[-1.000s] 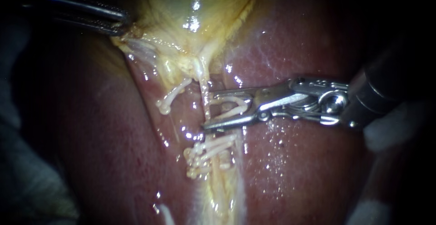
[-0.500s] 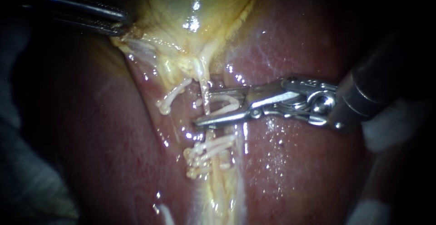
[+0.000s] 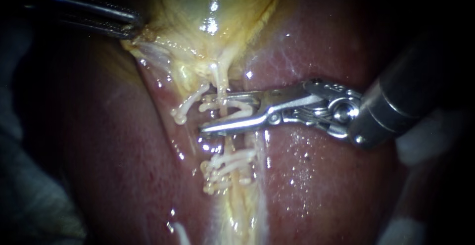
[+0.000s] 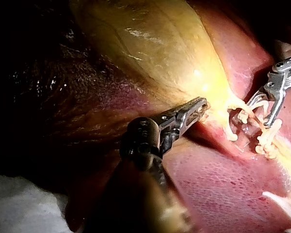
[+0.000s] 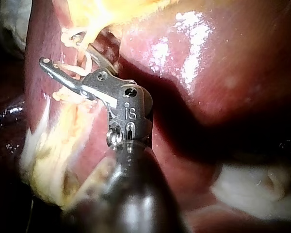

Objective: Clipping third clip right tube

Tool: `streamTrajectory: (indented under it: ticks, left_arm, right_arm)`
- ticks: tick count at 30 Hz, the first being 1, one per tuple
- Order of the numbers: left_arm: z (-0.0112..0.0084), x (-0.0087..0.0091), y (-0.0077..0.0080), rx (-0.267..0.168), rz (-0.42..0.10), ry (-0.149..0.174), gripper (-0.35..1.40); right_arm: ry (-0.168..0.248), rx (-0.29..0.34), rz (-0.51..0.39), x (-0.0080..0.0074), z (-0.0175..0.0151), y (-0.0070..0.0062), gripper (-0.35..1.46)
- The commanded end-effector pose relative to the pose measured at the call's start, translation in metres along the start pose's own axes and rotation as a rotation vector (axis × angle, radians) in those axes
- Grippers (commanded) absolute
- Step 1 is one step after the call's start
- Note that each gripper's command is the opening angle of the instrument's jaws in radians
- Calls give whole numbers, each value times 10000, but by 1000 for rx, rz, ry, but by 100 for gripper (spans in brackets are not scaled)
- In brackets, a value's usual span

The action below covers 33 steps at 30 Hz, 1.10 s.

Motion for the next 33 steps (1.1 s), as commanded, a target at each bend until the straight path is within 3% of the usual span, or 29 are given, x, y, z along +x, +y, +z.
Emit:
streamTrajectory:
  ticks: [1,8,18,22,33]
  left_arm:
    - [0,0,0,0,0,0,-35]
    - [0,0,0,0,0,0,-35]
    - [2,1,0,1,-1,0,-35]
    - [2,1,0,1,-1,0,-35]
    - [3,1,0,1,-1,1,-35]
  right_arm:
    - [-5,10,5,1,0,-2,45]
    - [-17,32,56,2,1,-6,35]
    - [-5,15,173,9,-8,-12,-34]
    - [0,14,232,7,-10,-16,-35]
    - [-5,5,237,5,-11,-17,-35]
